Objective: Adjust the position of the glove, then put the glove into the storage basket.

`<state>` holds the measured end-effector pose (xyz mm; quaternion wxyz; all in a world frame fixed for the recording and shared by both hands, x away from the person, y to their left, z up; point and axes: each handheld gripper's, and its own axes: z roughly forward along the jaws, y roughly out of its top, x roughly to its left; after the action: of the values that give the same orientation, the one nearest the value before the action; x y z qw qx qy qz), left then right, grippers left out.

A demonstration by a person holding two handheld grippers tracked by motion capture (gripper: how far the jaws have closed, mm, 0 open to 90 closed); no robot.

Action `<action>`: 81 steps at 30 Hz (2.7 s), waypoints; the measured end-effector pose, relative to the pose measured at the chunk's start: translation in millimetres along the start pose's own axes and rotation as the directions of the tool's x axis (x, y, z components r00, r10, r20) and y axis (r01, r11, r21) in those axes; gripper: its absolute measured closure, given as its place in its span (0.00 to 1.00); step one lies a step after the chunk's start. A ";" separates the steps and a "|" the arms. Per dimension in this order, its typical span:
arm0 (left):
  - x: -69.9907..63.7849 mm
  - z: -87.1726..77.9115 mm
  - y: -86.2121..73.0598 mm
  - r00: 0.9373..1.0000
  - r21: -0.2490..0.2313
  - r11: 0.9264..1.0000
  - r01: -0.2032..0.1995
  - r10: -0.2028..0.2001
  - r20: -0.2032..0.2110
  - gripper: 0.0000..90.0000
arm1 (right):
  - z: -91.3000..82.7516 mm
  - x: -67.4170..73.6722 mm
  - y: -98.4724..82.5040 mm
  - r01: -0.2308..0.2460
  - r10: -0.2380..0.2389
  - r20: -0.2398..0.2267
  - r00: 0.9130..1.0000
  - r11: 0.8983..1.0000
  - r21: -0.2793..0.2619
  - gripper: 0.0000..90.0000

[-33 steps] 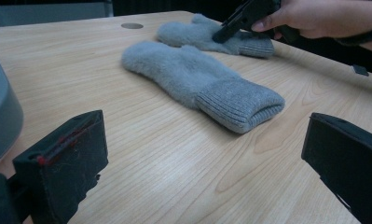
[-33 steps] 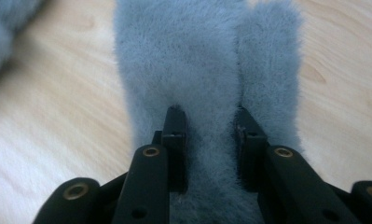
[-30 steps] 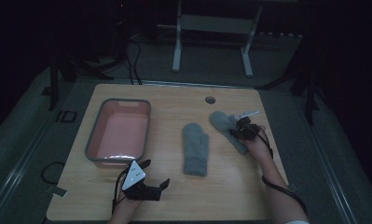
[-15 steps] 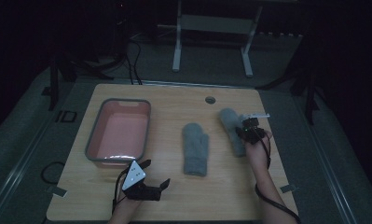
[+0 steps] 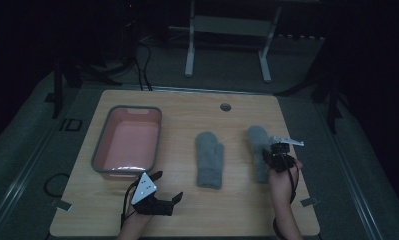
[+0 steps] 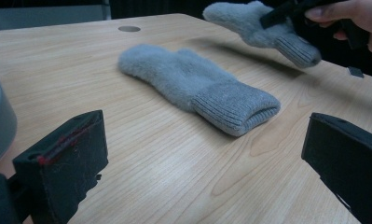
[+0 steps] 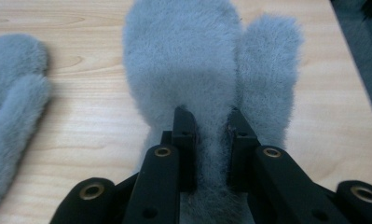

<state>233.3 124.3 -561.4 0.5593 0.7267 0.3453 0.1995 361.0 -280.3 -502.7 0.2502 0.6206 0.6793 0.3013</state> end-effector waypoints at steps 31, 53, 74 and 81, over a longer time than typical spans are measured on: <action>2.1 -0.5 0.9 1.000 -0.002 1.000 -0.004 0.004 0.007 0.01 | 13.3 -46.0 -8.8 0.397 -0.397 -0.296 0.869 0.916 -0.063 0.66; 3.4 1.2 -0.8 1.000 0.005 1.000 0.008 -0.008 0.000 0.01 | 6.1 -19.0 -10.5 0.289 -0.290 -0.201 0.935 0.957 -0.039 0.93; 2.1 -0.8 0.4 1.000 -0.001 1.000 0.001 -0.001 0.002 0.01 | -36.7 62.4 34.2 0.252 -0.275 -0.195 0.942 0.958 -0.134 0.93; 0.0 -0.8 0.6 1.000 0.001 1.000 -0.010 0.010 0.006 0.01 | -35.3 100.3 34.1 0.230 -0.255 -0.247 0.935 0.965 -0.124 0.93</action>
<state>232.9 124.8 -560.5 0.5589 0.7295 0.3400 0.1998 349.0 -182.5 -450.3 0.2227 0.4745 0.7629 0.3786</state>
